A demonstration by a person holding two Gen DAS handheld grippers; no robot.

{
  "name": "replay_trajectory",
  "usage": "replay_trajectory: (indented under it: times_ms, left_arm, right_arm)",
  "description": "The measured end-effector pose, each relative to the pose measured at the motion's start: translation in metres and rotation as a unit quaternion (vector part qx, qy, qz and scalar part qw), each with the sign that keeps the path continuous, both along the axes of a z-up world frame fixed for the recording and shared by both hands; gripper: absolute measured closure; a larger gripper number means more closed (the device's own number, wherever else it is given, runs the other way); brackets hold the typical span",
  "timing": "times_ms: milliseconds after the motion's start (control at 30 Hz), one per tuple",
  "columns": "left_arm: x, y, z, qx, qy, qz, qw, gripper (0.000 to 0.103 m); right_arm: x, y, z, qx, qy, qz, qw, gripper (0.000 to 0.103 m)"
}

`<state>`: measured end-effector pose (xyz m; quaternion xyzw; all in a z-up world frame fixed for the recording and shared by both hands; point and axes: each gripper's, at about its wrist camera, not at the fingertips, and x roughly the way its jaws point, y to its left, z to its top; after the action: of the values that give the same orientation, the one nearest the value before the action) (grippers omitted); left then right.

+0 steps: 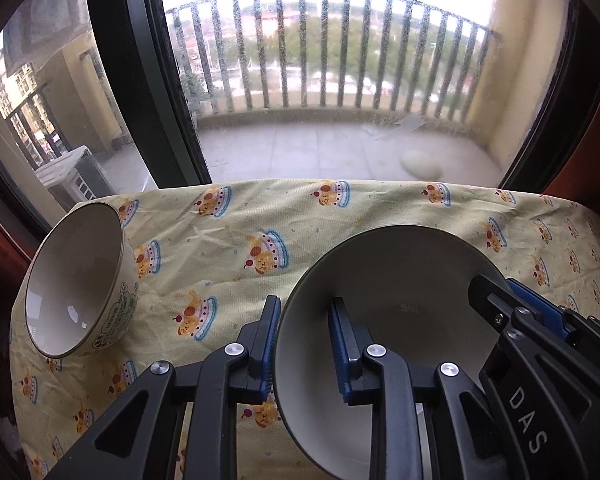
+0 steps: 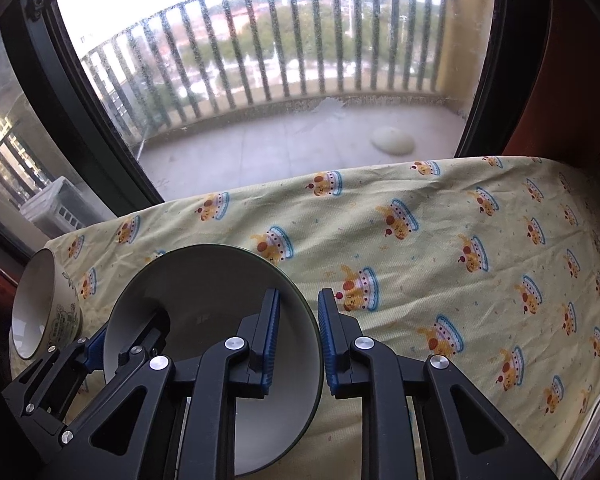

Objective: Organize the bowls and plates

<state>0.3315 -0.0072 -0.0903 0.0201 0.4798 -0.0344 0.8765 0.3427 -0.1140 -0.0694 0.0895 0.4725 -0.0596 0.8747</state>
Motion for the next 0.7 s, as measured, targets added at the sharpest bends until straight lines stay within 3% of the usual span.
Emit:
replay_trajectory:
  times_ms: [700]
  left_arm:
    - [-0.049, -0.009, 0.058, -0.004, -0.027, 0.002, 0.9996, 0.080]
  right_arm:
    - [-0.048, -0.008, 0.057, 0.002, -0.019, -0.002, 1.000, 0.080]
